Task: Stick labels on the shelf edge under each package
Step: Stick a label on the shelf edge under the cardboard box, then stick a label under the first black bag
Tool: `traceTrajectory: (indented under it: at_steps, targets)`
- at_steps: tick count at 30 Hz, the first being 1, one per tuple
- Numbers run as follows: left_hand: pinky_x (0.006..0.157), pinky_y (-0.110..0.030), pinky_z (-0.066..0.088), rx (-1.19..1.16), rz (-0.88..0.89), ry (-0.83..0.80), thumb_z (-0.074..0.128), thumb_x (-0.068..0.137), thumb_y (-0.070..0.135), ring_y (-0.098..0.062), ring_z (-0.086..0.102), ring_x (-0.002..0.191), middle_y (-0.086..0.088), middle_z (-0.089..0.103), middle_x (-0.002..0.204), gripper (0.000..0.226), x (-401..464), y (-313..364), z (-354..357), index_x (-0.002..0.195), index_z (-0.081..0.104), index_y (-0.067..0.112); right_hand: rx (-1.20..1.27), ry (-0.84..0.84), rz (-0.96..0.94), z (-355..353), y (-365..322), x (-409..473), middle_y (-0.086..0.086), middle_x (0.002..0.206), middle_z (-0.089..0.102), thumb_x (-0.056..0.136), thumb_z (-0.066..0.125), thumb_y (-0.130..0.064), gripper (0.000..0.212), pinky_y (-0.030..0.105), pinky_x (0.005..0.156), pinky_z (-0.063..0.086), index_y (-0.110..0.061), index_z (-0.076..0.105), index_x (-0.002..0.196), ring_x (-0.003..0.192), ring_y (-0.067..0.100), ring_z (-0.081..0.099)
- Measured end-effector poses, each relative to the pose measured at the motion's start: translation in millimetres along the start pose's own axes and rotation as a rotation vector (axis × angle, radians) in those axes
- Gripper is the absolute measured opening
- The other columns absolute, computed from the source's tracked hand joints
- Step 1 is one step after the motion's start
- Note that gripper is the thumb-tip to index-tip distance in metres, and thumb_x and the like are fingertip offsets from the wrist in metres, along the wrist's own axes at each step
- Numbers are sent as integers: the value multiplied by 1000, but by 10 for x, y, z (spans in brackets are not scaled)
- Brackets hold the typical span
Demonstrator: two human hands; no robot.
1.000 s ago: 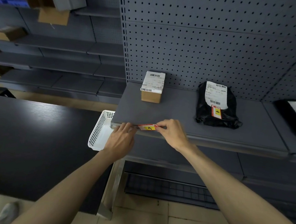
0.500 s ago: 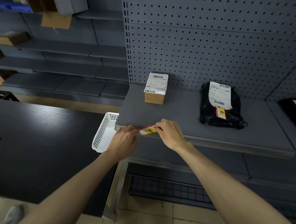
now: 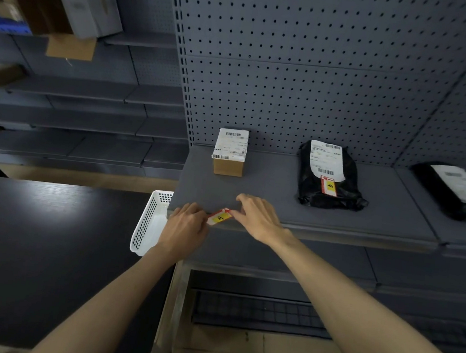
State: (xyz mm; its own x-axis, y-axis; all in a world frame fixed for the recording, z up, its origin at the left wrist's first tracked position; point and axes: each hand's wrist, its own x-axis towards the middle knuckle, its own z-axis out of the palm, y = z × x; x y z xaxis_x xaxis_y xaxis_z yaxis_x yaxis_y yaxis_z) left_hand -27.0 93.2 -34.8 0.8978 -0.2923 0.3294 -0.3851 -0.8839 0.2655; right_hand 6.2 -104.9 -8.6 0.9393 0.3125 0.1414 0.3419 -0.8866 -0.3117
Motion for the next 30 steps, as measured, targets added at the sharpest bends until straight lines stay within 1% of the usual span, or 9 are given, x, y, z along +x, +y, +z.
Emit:
traceTrajectory:
  at_steps: [3, 6, 8, 13, 16, 20, 23, 26, 30]
  targets:
    - [67, -37, 45, 9, 79, 30, 66, 82, 10, -25, 58, 76, -6, 62, 83, 2, 109, 132, 0, 83, 68, 10, 19, 20, 13, -117, 182, -82, 9, 95, 69, 92, 59, -40, 37, 42, 72, 53, -7, 60, 110, 83, 27, 65]
    - [64, -39, 47, 1, 172, 55, 67, 79, 8, -26, 56, 71, -8, 60, 76, 5, 267, 410, 44, 75, 64, 9, 20, 86, 80, -280, 481, -197, 6, 89, 68, 93, 55, -43, 34, 37, 68, 51, -10, 63, 91, 77, 25, 64]
    - [64, -38, 47, -16, 224, 49, 64, 80, 10, -25, 53, 70, -8, 58, 76, 9, 393, 634, 102, 71, 60, 8, 8, 147, 202, -415, 742, -237, 6, 86, 66, 93, 55, -40, 31, 36, 66, 50, -11, 61, 82, 76, 26, 63]
    - [68, -34, 43, -50, 312, 30, 57, 83, 13, -22, 51, 76, -8, 57, 81, 10, 675, 1170, 331, 77, 60, 7, 89, 298, 606, -762, 1453, -209, 15, 90, 69, 88, 61, -35, 28, 37, 65, 47, -8, 62, 84, 82, 35, 64]
    - [71, -34, 44, -87, 276, 10, 56, 84, 12, -22, 51, 79, -8, 58, 83, 10, 808, 1480, 485, 78, 60, 6, 170, 291, 753, -854, 1760, -153, 14, 92, 69, 84, 65, -41, 34, 34, 64, 43, -8, 62, 83, 82, 34, 64]
    - [72, -35, 45, -136, 194, -10, 57, 83, 12, -24, 54, 81, -9, 60, 84, 9, 967, 1826, 672, 78, 62, 5, 250, 158, 915, -847, 1941, -50, 11, 100, 68, 74, 66, -60, 53, 36, 74, 46, -10, 63, 92, 96, 33, 64]
    - [74, -35, 48, -166, 149, -39, 58, 85, 14, -21, 54, 82, -6, 60, 87, 9, 1066, 1988, 775, 80, 63, 7, 277, 102, 939, -837, 1992, -19, 11, 105, 69, 72, 70, -56, 51, 37, 79, 48, -11, 62, 96, 99, 32, 64]
    - [74, -36, 47, -188, 103, -45, 58, 85, 15, -20, 53, 84, -6, 60, 88, 9, 1131, 2062, 831, 82, 63, 8, 338, 70, 953, -861, 2019, -25, 10, 108, 68, 71, 76, -49, 48, 36, 77, 47, -13, 58, 96, 101, 30, 64]
    - [69, -33, 46, -271, -44, -28, 57, 87, 13, -20, 54, 82, -7, 60, 87, 11, 1178, 2100, 896, 81, 63, 6, 351, 46, 935, -845, 1991, -66, 6, 102, 69, 69, 74, -58, 55, 32, 70, 44, -14, 61, 99, 97, 28, 65]
